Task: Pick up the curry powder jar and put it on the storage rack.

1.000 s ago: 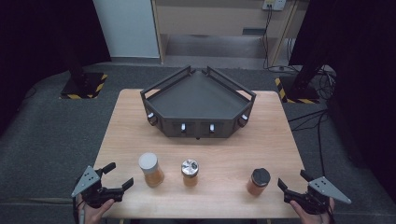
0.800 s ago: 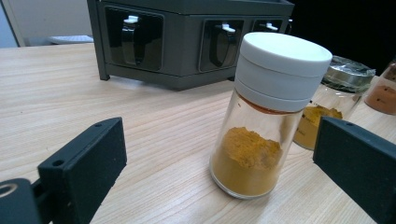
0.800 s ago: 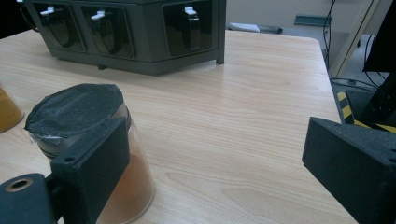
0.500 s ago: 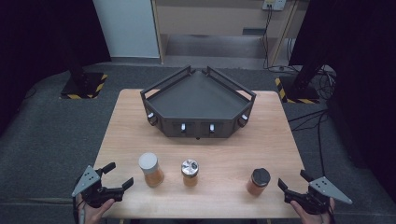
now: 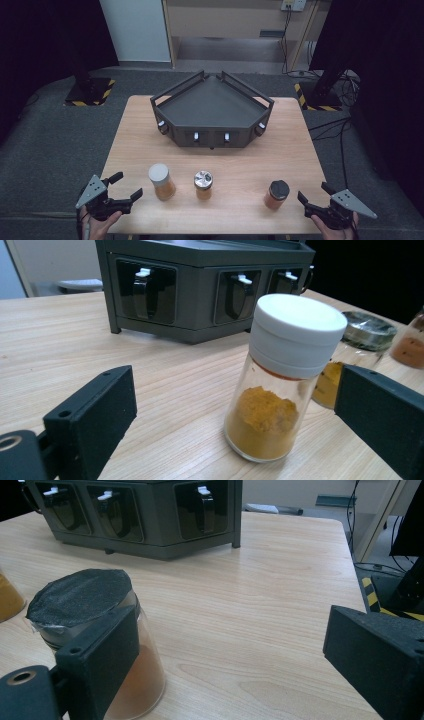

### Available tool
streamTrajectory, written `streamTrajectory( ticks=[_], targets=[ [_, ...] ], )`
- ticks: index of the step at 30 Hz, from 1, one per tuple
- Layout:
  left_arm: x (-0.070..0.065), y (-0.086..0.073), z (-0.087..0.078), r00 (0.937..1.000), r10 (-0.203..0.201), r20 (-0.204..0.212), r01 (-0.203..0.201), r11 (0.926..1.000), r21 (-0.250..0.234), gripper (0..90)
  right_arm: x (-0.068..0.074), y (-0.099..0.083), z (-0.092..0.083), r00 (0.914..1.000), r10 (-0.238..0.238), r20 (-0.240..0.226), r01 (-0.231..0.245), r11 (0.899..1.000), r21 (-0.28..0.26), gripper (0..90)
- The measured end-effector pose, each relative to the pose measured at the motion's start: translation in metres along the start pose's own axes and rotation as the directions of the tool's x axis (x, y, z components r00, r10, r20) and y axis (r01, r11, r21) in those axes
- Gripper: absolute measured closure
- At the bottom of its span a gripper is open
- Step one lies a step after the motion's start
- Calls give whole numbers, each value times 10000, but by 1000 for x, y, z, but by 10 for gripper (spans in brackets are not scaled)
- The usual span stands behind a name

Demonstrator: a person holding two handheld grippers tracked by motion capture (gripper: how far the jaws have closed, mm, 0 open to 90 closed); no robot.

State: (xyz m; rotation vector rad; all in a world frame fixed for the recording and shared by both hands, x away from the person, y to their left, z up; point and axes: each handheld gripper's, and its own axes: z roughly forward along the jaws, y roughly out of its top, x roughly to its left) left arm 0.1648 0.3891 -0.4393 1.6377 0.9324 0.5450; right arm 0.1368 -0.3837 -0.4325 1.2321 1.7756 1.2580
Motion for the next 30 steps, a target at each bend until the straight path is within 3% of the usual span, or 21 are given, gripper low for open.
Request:
streamTrajectory(
  ticks=[17, 19, 30],
  targets=[
    [9, 32, -4, 9983, 391, 437, -406, 9986, 344, 27, 0, 0, 0, 10000, 8, -10, -8, 10000, -5, 81],
    [11, 35, -4, 9977, 279, 611, -298, 9991, 302, 26, -1, 0, 0, 10000, 3, -14, -3, 10000, 7, 82],
    [14, 59, 3, 9917, 476, 1198, -534, 9975, 459, 24, -1, 0, 1, 10000, 29, -61, -29, 10000, 26, 85]
  ],
)
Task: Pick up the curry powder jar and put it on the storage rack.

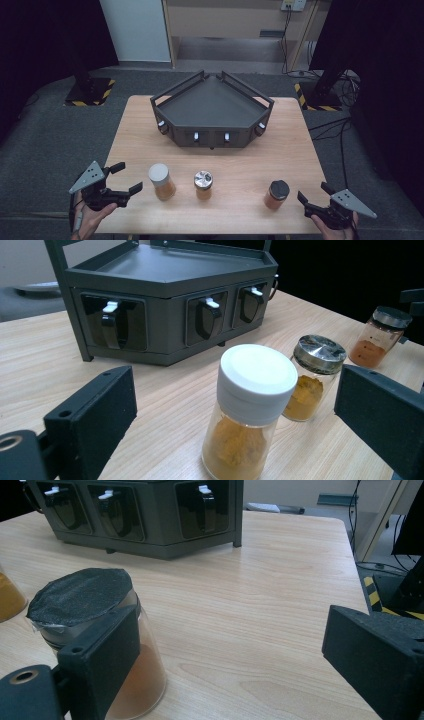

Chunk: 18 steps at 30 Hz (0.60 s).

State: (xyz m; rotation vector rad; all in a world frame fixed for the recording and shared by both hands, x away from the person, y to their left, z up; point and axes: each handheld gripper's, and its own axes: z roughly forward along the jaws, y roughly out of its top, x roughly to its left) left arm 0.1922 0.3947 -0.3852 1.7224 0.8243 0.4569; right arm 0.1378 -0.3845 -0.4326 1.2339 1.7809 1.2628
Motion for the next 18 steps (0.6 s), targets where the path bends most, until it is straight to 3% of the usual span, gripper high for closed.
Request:
streamTrajectory(
  ticks=[10, 18],
  targets=[
    [1, 19, 12, 9988, 331, 370, -344, 9988, 344, 24, 0, 0, 0, 10000, 2, 9, -2, 10000, 2, 86],
    [1, 25, 24, 9976, 403, 555, -435, 9974, 582, 26, 0, 0, 0, 10000, 6, -4, -6, 10000, -4, 88]
  ],
)
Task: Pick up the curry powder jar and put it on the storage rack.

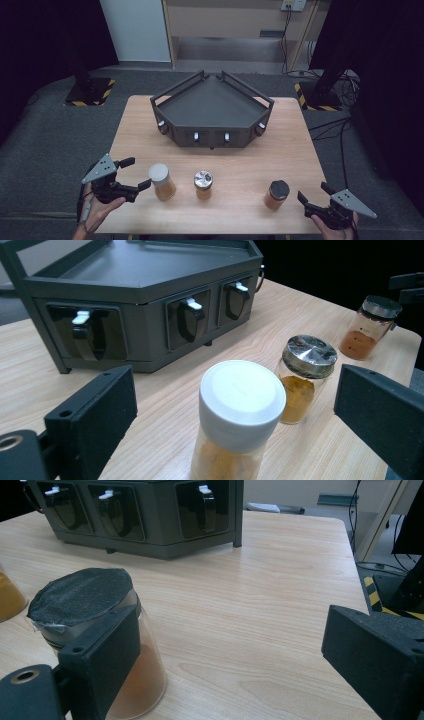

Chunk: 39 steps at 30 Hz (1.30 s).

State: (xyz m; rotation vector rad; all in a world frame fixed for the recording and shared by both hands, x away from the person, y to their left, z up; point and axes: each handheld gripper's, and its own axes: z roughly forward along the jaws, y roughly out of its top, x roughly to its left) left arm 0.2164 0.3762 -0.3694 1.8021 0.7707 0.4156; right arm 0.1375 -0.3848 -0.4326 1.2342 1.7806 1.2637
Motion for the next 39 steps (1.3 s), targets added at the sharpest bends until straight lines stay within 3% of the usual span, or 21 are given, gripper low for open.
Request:
streamTrajectory(
  ticks=[25, 39],
  targets=[
    [4, -5, 40, 9989, 28, 463, -46, 9992, 392, 35, 0, 0, 0, 10000, -29, -24, 29, 10000, -12, 94],
    [7, -13, 53, 9986, 143, 516, -167, 9988, 465, 95, 0, 0, 0, 10000, -34, -24, 34, 10000, -6, 94]
  ],
)
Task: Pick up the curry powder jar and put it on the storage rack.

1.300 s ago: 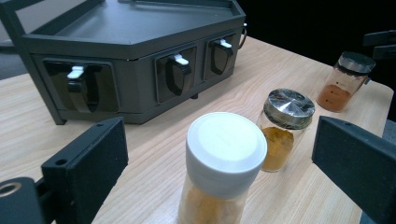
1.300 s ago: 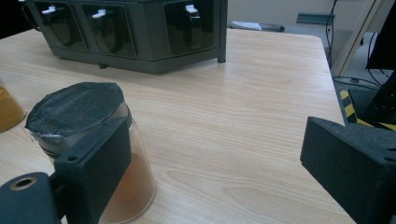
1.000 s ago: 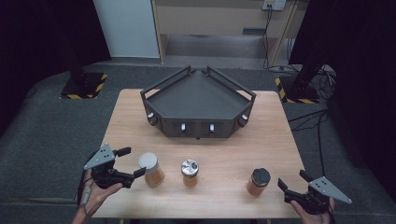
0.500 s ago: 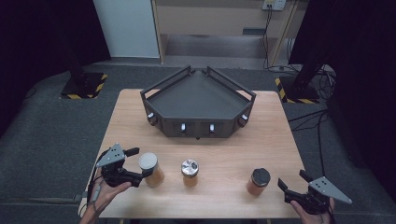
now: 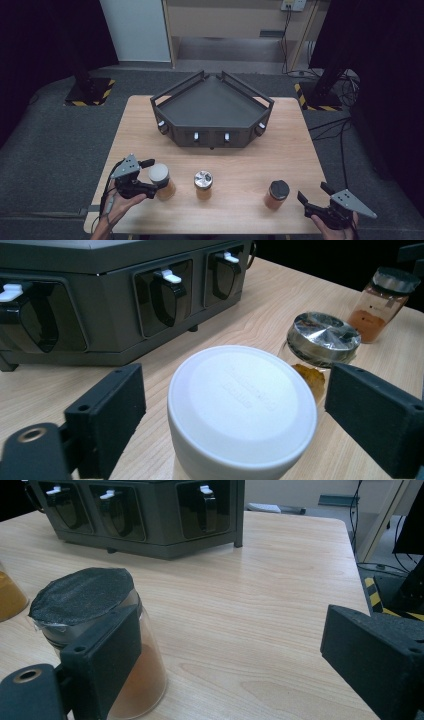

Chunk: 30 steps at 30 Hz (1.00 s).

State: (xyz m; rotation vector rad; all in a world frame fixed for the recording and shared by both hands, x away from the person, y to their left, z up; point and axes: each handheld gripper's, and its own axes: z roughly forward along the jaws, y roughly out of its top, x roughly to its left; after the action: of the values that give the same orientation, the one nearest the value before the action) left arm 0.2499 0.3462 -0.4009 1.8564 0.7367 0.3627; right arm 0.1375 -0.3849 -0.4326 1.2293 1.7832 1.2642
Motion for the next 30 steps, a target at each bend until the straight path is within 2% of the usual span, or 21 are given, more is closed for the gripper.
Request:
streamTrajectory(
  ticks=[6, 14, 20, 30],
  targets=[
    [-3, -3, 4, 9995, 323, -42, -322, 9995, 56, 189, 0, 0, 0, 10000, -3, -3, 3, 10000, 0, 95],
    [-7, 6, 8, 9950, 978, -205, -962, 9931, 676, 318, 0, 0, 0, 10000, 1, 2, -1, 10000, -31, 95],
    [-5, 15, 8, 9944, 1055, -111, -1038, 9893, 1030, 324, 0, 0, 0, 10000, -1, 14, 1, 10000, -44, 95],
    [-6, 18, 8, 9952, 973, -128, -953, 9889, 1136, 327, 0, 0, -1, 10000, -8, 13, 8, 10000, -59, 95]
  ],
)
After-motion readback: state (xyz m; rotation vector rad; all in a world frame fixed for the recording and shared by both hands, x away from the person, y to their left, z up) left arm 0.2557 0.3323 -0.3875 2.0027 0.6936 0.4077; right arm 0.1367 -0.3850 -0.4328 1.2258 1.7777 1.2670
